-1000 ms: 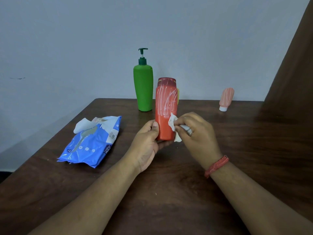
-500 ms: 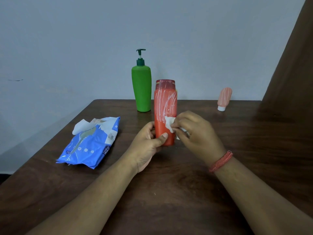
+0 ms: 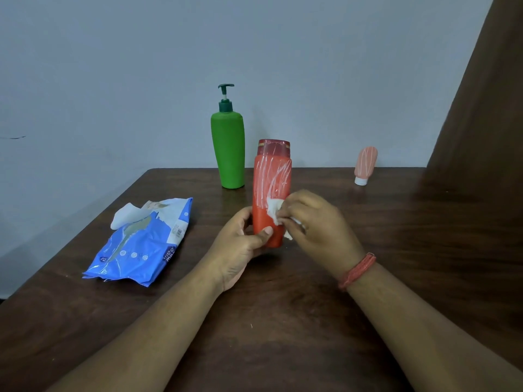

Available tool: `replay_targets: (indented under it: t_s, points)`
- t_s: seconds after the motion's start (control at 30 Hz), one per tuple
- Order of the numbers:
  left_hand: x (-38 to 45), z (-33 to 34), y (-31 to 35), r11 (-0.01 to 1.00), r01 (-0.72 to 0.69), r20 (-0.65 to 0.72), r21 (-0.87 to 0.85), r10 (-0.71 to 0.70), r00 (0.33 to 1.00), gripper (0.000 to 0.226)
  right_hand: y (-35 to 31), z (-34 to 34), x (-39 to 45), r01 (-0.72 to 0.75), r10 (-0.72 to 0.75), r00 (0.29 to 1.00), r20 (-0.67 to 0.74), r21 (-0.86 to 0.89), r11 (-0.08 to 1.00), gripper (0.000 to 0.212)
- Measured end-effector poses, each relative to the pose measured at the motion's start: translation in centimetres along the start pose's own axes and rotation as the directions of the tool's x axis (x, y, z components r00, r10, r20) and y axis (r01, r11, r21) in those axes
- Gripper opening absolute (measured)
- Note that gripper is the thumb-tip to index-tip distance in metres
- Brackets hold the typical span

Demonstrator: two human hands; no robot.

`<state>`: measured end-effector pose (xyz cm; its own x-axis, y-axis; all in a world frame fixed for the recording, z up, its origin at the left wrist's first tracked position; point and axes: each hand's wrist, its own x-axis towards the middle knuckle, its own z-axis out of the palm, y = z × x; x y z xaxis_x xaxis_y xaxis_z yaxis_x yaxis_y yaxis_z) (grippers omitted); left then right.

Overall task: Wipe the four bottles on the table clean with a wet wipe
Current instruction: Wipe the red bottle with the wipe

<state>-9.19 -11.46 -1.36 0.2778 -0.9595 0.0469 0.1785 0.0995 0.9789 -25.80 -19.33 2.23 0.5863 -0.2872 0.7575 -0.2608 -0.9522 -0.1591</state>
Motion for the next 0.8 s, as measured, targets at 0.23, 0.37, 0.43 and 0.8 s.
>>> replay_targets:
  t_s: [0.23,0.37,0.43,0.8]
  points:
    - [0.2,-0.1,-0.2,0.942,-0.069,-0.032,0.329,0.085,0.996,0.053,0.5,0.1,0.1,-0.164,0.164,0.978,-0.130,0.017,0.986,0.024]
    - [0.1,-0.2,0.0,0.930,-0.073,-0.022,0.359,0.087,0.996,0.058,0.4,0.4,0.4,-0.098,0.094,0.987,-0.130,-0.024,0.995,0.012]
    - [0.1,0.0,-0.1,0.921,-0.071,0.000,0.382,0.077,0.997,0.056,0.7,0.1,0.6,-0.172,0.171,0.954,-0.245,0.017,0.985,0.009]
    - [0.0,0.0,-0.2,0.913,-0.082,0.017,0.399,0.082,0.997,0.055,0.4,-0.5,0.5,-0.126,0.114,0.976,-0.184,-0.057,0.990,0.028]
